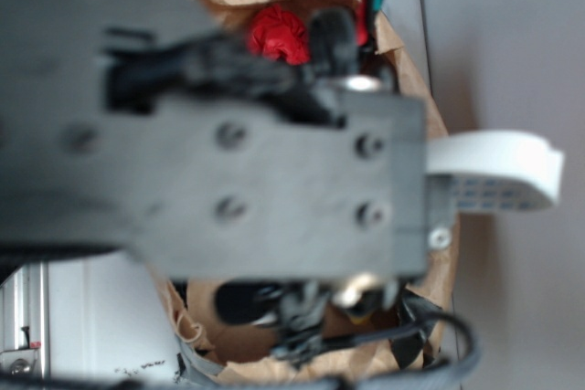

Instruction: Grab the multicolored rope.

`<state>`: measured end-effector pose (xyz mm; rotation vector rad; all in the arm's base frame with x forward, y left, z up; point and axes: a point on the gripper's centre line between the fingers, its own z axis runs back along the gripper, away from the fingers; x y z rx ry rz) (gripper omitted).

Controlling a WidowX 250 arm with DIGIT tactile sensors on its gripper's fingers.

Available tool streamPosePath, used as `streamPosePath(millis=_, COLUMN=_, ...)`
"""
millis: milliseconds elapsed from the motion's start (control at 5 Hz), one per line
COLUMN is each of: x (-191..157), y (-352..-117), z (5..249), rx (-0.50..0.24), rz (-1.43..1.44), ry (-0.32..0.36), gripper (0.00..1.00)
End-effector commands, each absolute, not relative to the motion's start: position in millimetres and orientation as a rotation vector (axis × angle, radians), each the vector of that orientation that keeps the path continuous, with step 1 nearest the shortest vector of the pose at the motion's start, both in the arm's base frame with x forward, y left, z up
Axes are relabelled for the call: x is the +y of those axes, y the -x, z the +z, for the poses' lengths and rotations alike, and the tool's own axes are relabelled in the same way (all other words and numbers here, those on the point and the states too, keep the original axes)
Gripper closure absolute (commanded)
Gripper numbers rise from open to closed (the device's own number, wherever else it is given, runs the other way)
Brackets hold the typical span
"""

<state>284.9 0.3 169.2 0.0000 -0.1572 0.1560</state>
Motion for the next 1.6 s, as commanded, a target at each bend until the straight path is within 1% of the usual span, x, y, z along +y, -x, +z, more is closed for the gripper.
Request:
streamPosePath(millis=0, x=13.7, y=-285.8, z=155.8, rx=-0.218, rz=0.278, ry=0.050, gripper=0.00)
streamPosePath(millis=200, x=14.0, y=-279.6, z=144.1, rx=-0.204, rz=0.306, ry=0.075, gripper=0.00)
streamPosePath(millis=400, x=22.5, y=-273.1, z=135.5, rx=-0.202, rz=0.377, ry=0.092, gripper=0.00)
streamPosePath(millis=600, x=39.2, y=-274.8, z=137.7, rx=-0.239, rz=0.436, ry=0.094, gripper=0.00)
streamPosePath(millis=1200, x=39.2, y=-274.8, z=137.7, rx=-0.239, rz=0.436, ry=0.094, gripper=0.00)
streamPosePath(millis=1400, x=42.0, y=-269.5, z=117.4, rx=-0.232, rz=0.467, ry=0.111, gripper=0.00)
